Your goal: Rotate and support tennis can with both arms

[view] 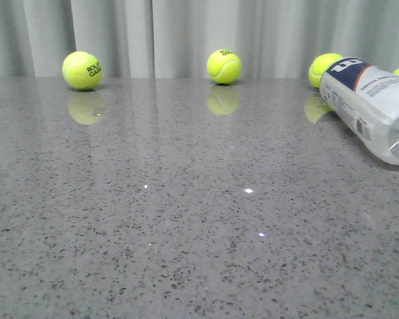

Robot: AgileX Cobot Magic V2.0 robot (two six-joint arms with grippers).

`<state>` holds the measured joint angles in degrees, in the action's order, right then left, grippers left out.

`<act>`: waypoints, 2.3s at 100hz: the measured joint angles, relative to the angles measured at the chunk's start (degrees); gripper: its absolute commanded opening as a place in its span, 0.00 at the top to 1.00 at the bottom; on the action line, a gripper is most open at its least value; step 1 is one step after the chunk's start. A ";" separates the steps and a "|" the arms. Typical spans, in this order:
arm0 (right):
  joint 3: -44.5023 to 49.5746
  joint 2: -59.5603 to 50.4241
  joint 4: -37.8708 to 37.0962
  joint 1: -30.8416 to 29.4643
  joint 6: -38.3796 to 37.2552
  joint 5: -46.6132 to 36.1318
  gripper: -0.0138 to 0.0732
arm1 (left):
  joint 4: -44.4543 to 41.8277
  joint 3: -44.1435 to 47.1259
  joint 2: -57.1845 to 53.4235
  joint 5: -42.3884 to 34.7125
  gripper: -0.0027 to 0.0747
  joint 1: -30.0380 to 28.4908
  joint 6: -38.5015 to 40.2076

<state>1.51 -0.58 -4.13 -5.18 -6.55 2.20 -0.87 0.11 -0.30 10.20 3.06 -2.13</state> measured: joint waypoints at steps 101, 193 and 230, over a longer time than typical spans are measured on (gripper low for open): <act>-6.16 4.49 -0.09 0.68 0.00 9.99 0.91 | 0.00 0.00 0.00 0.00 0.99 0.00 0.00; -62.95 73.58 15.94 10.89 -0.06 41.51 0.12 | 0.00 0.00 0.00 0.00 0.99 0.00 0.00; -72.90 95.10 20.61 10.89 -0.06 44.66 0.14 | 0.00 0.00 0.00 0.00 0.99 0.00 0.00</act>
<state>-71.39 94.52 16.47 5.71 -6.61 46.86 -0.87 0.11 -0.30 10.20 3.06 -2.13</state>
